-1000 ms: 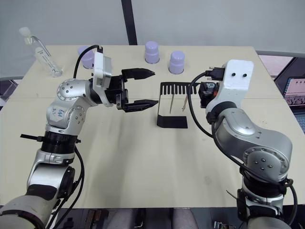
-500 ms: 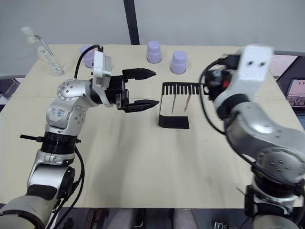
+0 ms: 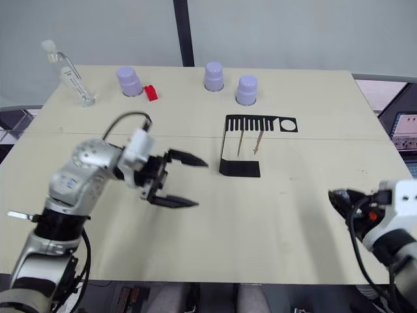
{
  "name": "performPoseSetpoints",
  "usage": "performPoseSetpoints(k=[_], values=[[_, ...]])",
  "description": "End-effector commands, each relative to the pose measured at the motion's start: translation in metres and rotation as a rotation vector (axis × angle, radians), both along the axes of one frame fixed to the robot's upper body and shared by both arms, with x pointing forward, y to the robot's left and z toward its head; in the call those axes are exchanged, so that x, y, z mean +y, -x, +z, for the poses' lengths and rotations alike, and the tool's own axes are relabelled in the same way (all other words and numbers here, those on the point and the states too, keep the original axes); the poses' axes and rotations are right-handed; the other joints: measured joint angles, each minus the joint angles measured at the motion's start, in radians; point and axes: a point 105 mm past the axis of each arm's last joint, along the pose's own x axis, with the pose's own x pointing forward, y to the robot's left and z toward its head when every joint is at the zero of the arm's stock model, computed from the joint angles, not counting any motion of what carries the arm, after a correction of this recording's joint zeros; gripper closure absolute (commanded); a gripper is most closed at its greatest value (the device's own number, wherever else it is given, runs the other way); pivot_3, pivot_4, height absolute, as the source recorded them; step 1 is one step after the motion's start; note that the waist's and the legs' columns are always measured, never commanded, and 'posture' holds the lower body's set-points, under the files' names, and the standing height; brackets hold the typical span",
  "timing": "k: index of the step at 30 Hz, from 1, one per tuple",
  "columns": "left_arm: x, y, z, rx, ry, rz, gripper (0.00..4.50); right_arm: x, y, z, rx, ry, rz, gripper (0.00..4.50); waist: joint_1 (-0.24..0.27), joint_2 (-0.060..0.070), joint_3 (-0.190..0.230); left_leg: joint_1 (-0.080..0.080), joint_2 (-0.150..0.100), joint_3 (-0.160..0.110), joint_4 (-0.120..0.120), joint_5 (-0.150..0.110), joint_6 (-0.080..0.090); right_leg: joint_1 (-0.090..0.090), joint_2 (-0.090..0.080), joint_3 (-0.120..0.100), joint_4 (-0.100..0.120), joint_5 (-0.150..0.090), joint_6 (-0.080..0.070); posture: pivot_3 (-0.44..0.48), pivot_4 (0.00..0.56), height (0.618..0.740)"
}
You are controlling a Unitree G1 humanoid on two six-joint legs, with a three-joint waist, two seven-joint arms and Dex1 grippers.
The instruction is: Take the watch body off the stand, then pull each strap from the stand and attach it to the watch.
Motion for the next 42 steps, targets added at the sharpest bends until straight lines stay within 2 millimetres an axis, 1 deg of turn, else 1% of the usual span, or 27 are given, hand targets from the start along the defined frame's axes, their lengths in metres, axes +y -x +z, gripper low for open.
performPoseSetpoints(k=[1, 3, 7, 14, 17, 22, 29, 36, 37, 38, 39, 41, 42], values=[[-0.004, 0.001, 0.002, -0.078, 0.022, 0.000, 0.00, -0.003, -0.012, -0.006, -0.089, 0.050, -0.002, 2.91, 0.000, 0.001, 0.000, -0.001, 0.000, 0.000, 0.000, 0.000, 0.000, -0.002, 0.000, 0.000, 0.000, 0.000, 0.000, 0.000, 0.150, 0.739], [-0.005, 0.001, 0.001, -0.062, 0.035, 0.001, 0.00, -0.009, -0.020, -0.015, -0.104, 0.054, -0.035, 2.91, 0.002, 0.001, -0.001, -0.003, 0.000, 0.000, -0.002, 0.000, -0.001, -0.006, 0.000, 0.000, 0.001, 0.001, 0.001, 0.000, 0.150, 0.739], [-0.006, 0.002, 0.003, -0.025, 0.059, 0.004, 0.00, -0.006, -0.034, -0.021, -0.141, 0.014, -0.024, 2.91, 0.004, 0.002, 0.000, -0.004, 0.000, 0.000, -0.008, 0.005, -0.010, -0.010, 0.001, -0.001, 0.002, -0.001, 0.000, 0.000, 0.150, 0.739], [-0.007, -0.001, 0.004, -0.017, 0.064, 0.023, 0.00, -0.003, -0.046, -0.035, -0.116, -0.009, -0.012, 2.91, 0.004, 0.002, 0.000, -0.003, 0.000, 0.001, -0.008, 0.005, -0.009, -0.008, 0.001, -0.001, 0.002, 0.000, 0.000, 0.000, 0.150, 0.739], [-0.007, -0.002, 0.006, -0.021, 0.069, 0.031, 0.00, -0.003, -0.049, -0.040, -0.104, -0.007, -0.008, 2.91, 0.005, 0.002, 0.000, -0.002, 0.000, 0.001, -0.008, 0.004, -0.005, -0.008, 0.001, -0.001, 0.004, 0.000, 0.000, 0.000, 0.150, 0.739], [-0.007, -0.003, 0.007, -0.037, 0.062, 0.034, 0.00, -0.005, -0.051, -0.051, -0.072, -0.008, 0.010, 2.91, 0.003, 0.002, 0.000, -0.001, 0.000, 0.001, -0.008, 0.005, -0.006, -0.008, 0.001, -0.001, 0.008, -0.001, 0.000, 0.000, 0.150, 0.739], [-0.008, -0.003, 0.009, -0.044, 0.063, 0.034, 0.00, -0.012, -0.051, -0.063, -0.046, -0.023, 0.012, 2.91, 0.003, 0.002, 0.000, -0.001, 0.000, 0.001, -0.008, 0.005, -0.006, -0.008, 0.001, -0.001, 0.009, -0.001, 0.000, 0.000, 0.150, 0.739], [-0.008, -0.005, 0.011, -0.055, 0.064, 0.036, 0.00, -0.018, -0.048, -0.068, -0.033, -0.001, 0.013, 2.91, 0.003, 0.002, 0.000, 0.000, 0.000, 0.001, -0.008, 0.005, -0.006, -0.008, 0.001, 0.000, 0.010, -0.001, 0.000, 0.000, 0.150, 0.739], [-0.008, -0.005, 0.011, -0.055, 0.064, 0.037, 0.00, -0.020, -0.047, -0.069, -0.030, 0.006, 0.016, 1.87, 0.003, 0.002, 0.000, 0.000, 0.000, 0.001, -0.008, 0.005, -0.006, -0.008, 0.001, 0.000, 0.010, -0.001, 0.000, 0.000, 0.150, 0.739], [-0.008, -0.005, 0.011, -0.055, 0.064, 0.037, 0.00, -0.021, -0.045, -0.069, -0.029, 0.011, 0.021, 1.53, 0.003, 0.002, 0.000, 0.000, 0.000, 0.001, -0.008, 0.005, -0.006, -0.008, 0.001, 0.000, 0.009, -0.001, 0.000, 0.000, 0.150, 0.739], [-0.007, -0.005, 0.011, -0.055, 0.062, 0.039, 0.00, -0.022, -0.043, -0.068, -0.029, 0.017, 0.024, 0.94, 0.003, 0.002, 0.000, 0.000, -0.001, 0.001, -0.008, 0.005, -0.006, -0.008, 0.001, 0.000, 0.009, -0.001, 0.000, 0.000, 0.150, 0.739], [-0.004, -0.006, 0.009, -0.051, 0.054, 0.053, 0.00, -0.025, -0.035, -0.065, -0.027, 0.044, 0.035, 0.06, 0.006, 0.002, 0.000, 0.000, -0.001, 0.001, -0.007, 0.005, -0.006, -0.008, 0.001, 0.000, 0.009, -0.001, 0.000, 0.000, 0.150, 0.739], [-0.003, -0.007, 0.008, -0.045, 0.053, 0.064, 0.00, -0.025, -0.029, -0.063, -0.026, 0.058, 0.044, 0.06, 0.008, 0.002, 0.000, 0.000, -0.001, 0.001, -0.007, 0.005, -0.006, -0.008, 0.001, -0.001, 0.010, -0.001, 0.000, 0.000, 0.150, 0.739]])
